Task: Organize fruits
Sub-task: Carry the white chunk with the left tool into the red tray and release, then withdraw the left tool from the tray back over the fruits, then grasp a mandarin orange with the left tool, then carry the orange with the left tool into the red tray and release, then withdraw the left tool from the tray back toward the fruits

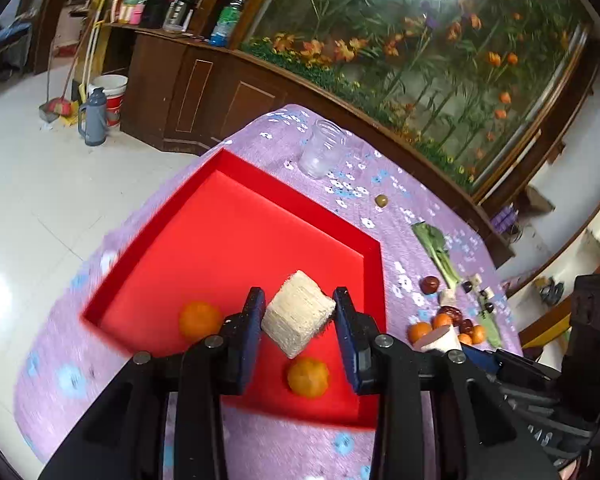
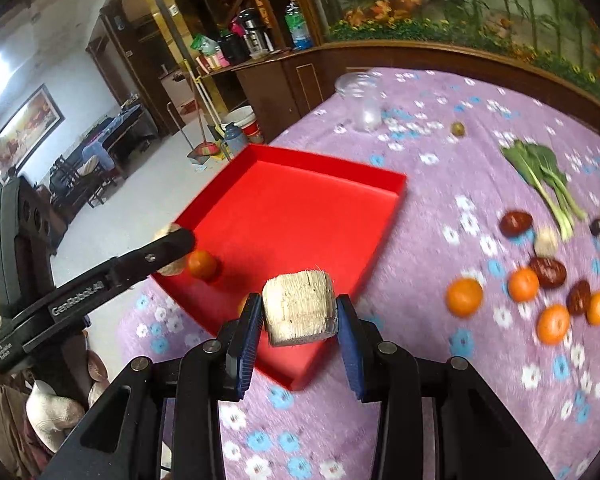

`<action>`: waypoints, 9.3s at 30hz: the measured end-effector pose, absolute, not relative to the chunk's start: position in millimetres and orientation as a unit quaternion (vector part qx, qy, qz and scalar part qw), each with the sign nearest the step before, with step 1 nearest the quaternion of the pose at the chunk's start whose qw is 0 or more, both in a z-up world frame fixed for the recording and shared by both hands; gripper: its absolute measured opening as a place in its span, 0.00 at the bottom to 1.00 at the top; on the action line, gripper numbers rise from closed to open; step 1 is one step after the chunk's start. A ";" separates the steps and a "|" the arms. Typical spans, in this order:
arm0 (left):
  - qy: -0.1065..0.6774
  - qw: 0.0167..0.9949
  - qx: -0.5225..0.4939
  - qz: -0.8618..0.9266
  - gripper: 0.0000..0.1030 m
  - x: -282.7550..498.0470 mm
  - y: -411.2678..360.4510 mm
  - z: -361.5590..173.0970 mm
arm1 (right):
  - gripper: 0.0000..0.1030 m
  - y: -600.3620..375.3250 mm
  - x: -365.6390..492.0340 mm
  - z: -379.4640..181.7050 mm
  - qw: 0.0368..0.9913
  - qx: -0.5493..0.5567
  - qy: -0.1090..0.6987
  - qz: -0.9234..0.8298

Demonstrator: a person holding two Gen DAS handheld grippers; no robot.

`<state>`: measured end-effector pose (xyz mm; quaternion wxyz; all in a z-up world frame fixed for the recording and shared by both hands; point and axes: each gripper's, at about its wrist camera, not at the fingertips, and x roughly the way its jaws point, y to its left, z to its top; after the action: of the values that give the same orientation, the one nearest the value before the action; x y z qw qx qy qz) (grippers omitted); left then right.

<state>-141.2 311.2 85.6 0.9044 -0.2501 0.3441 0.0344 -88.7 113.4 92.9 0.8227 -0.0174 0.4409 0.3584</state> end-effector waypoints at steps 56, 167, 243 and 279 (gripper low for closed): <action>0.365 0.883 -0.294 0.014 0.70 -161.3 242.3 84.5 | 0.61 22.3 -101.7 45.8 0.845 0.092 0.454 0.267; 0.440 0.877 -0.183 0.062 0.31 -28.7 311.0 44.4 | 0.34 146.4 -33.3 46.3 0.814 -0.026 0.454 0.361; 0.300 0.941 0.105 0.117 0.77 -158.2 85.3 130.7 | 0.67 -112.3 -84.8 75.2 0.928 0.000 0.356 0.110; 0.379 0.911 0.133 0.097 0.77 -87.3 73.4 71.0 | 0.67 -157.4 -14.3 31.3 0.909 0.033 0.411 0.069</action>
<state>-87.3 73.4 71.0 0.9107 0.1327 0.3790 0.0968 -14.3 -157.4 31.3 0.9086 0.0328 0.4107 0.0692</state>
